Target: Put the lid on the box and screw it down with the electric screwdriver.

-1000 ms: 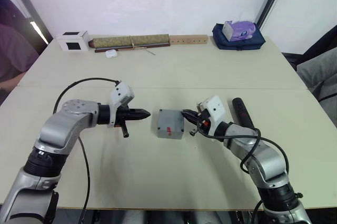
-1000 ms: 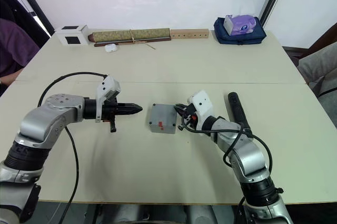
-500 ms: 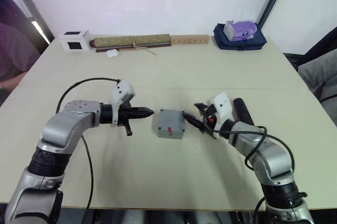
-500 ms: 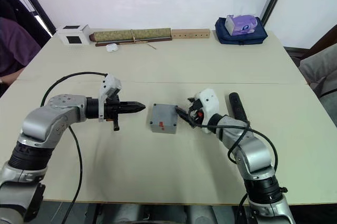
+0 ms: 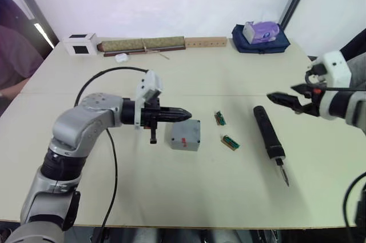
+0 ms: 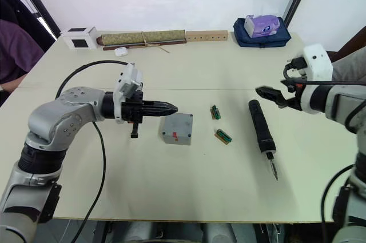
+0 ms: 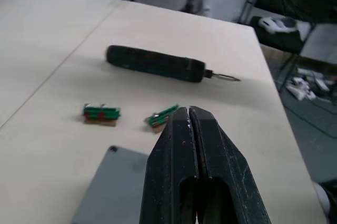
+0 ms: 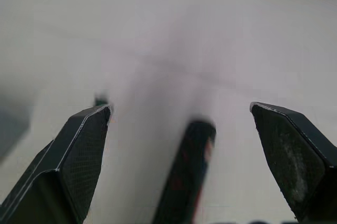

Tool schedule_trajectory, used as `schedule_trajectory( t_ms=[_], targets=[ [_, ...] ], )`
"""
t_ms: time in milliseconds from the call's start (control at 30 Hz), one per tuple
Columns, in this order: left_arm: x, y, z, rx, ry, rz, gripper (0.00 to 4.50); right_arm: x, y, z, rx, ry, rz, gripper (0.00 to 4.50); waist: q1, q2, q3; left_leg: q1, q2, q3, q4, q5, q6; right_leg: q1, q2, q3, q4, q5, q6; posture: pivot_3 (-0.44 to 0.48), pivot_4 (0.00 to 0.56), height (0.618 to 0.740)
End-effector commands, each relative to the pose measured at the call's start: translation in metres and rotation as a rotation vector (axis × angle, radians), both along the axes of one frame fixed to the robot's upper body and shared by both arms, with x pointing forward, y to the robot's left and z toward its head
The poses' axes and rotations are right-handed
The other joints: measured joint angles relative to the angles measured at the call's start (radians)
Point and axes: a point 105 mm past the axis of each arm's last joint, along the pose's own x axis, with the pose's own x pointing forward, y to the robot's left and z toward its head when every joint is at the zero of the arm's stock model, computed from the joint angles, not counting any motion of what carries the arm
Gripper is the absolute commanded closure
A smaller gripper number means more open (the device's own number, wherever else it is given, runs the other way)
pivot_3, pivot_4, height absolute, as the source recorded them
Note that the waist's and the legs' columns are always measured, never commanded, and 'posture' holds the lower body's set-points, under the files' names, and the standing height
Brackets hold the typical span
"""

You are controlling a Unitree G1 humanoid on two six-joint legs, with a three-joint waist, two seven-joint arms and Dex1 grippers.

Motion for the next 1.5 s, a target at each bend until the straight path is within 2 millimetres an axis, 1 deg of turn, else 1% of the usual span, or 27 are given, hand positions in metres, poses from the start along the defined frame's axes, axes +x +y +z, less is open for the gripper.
schedule_trajectory(
  t_ms=[33,100,167,300,400,500,600,800,900,1000,1067,1133,1167,1267,1367,1500],
  targets=[
    [-0.014,-0.006,-0.001,0.039,-0.049,-0.08,4.5,-0.012,-0.015,-0.018,-0.037,0.219,-0.04,0.04,0.0,0.0,0.0,0.0,0.0,0.0,0.0,0.0,0.0,0.0,0.0,0.0,0.0,0.0,0.0,0.0,0.15,0.74],
    [-0.016,-0.008,-0.002,0.036,-0.048,-0.091,4.5,-0.008,-0.028,-0.029,-0.035,0.312,-0.11,0.04,-0.003,0.0,0.0,0.0,0.0,0.0,0.0,0.0,0.0,0.0,0.0,0.0,0.0,0.0,0.0,0.0,0.15,0.74],
    [-0.016,-0.006,-0.005,0.051,-0.06,-0.084,4.5,-0.003,-0.03,-0.036,-0.009,0.373,-0.125,0.04,-0.006,0.001,0.0,0.001,0.0,0.002,0.0,0.0,0.0,0.0,0.001,0.002,0.0,0.0,0.0,0.0,0.15,0.74],
    [-0.013,0.0,-0.007,0.068,-0.076,-0.034,4.5,0.003,-0.017,-0.046,0.052,0.467,-0.082,0.04,-0.003,0.001,0.001,0.0,0.0,0.002,0.0,0.0,0.0,-0.002,0.001,0.002,0.0,0.0,0.0,0.0,0.15,0.74],
    [-0.014,0.003,-0.01,0.088,-0.081,-0.013,4.5,0.007,-0.015,-0.052,0.081,0.519,-0.083,0.04,0.0,0.001,0.001,-0.001,0.0,0.002,0.0,0.0,0.0,-0.003,0.001,0.002,-0.001,0.0,0.0,0.0,0.15,0.74],
    [-0.014,0.008,-0.021,0.172,-0.121,0.013,4.5,0.009,-0.012,-0.057,0.101,0.557,-0.084,0.04,0.003,0.001,0.001,-0.002,0.0,0.002,0.0,0.0,0.0,-0.003,0.0,0.002,-0.001,0.0,0.0,0.0,0.15,0.74],
    [-0.016,0.011,-0.027,0.204,-0.132,0.026,4.5,0.008,-0.008,-0.062,0.082,0.585,-0.068,0.04,0.005,0.001,0.001,-0.002,0.0,0.002,0.0,0.0,0.0,-0.003,0.0,0.002,-0.001,0.0,0.0,0.0,0.15,0.74],
    [-0.017,0.012,-0.026,0.201,-0.132,0.038,4.5,0.005,-0.003,-0.074,0.042,0.628,-0.03,0.04,0.003,0.001,0.001,-0.002,0.0,0.002,0.0,0.0,0.0,-0.003,0.0,0.002,-0.001,0.0,0.0,0.0,0.15,0.74],
    [-0.018,0.012,-0.026,0.186,-0.124,0.057,4.5,0.0,0.0,-0.086,0.011,0.669,-0.009,0.04,0.002,0.001,0.001,-0.002,0.0,0.002,0.0,0.0,0.0,-0.003,0.001,0.002,-0.001,0.0,0.0,0.0,0.15,0.74],
    [-0.019,0.011,-0.026,0.171,-0.117,0.075,4.5,0.008,0.004,-0.095,-0.023,0.662,0.017,0.04,-0.001,0.0,0.001,-0.002,0.0,0.002,0.0,0.0,0.0,-0.003,0.001,0.002,-0.001,0.0,0.0,0.0,0.15,0.74],
    [-0.02,0.011,-0.026,0.168,-0.115,0.081,4.5,0.009,0.002,-0.102,-0.087,0.66,0.039,0.04,-0.004,-0.003,0.0,-0.001,0.001,0.001,0.001,0.0,0.0,-0.002,0.001,0.002,-0.001,0.0,0.0,0.0,0.15,0.74],
    [-0.021,0.011,-0.026,0.165,-0.113,0.088,4.5,0.003,0.005,-0.108,-0.129,0.686,0.085,0.58,-0.004,-0.005,-0.001,0.0,0.001,0.001,0.001,0.0,0.0,-0.001,0.001,0.001,-0.001,0.0,0.0,0.0,0.15,0.74],
    [-0.021,0.011,-0.026,0.164,-0.112,0.093,4.5,0.001,0.006,-0.109,-0.143,0.693,0.102,0.66,-0.004,-0.005,-0.001,0.001,0.001,0.001,0.001,0.0,0.0,0.0,0.001,0.001,-0.001,0.0,0.0,0.0,0.15,0.74],
    [-0.02,0.012,-0.027,0.156,-0.106,0.114,4.5,-0.002,0.011,-0.111,-0.141,0.71,0.124,1.7,-0.002,-0.005,-0.001,0.0,0.001,0.001,0.001,0.0,0.0,0.0,0.001,0.001,-0.001,0.0,0.0,0.0,0.15,0.74],
    [-0.019,0.012,-0.027,0.147,-0.099,0.126,4.5,-0.001,0.009,-0.112,-0.14,0.711,0.11,2.74,-0.002,-0.005,-0.001,0.0,0.001,0.0,0.001,0.0,0.0,0.0,0.002,0.001,-0.001,0.0,0.0,0.0,0.15,0.74],
    [-0.017,0.011,-0.027,0.127,-0.092,0.135,4.5,0.005,0.006,-0.109,-0.117,0.685,0.093,2.75,-0.002,-0.005,-0.001,0.0,0.001,0.0,0.001,0.0,0.0,0.0,0.002,0.0,-0.001,0.0,0.0,0.0,0.15,0.74]
  ],
)
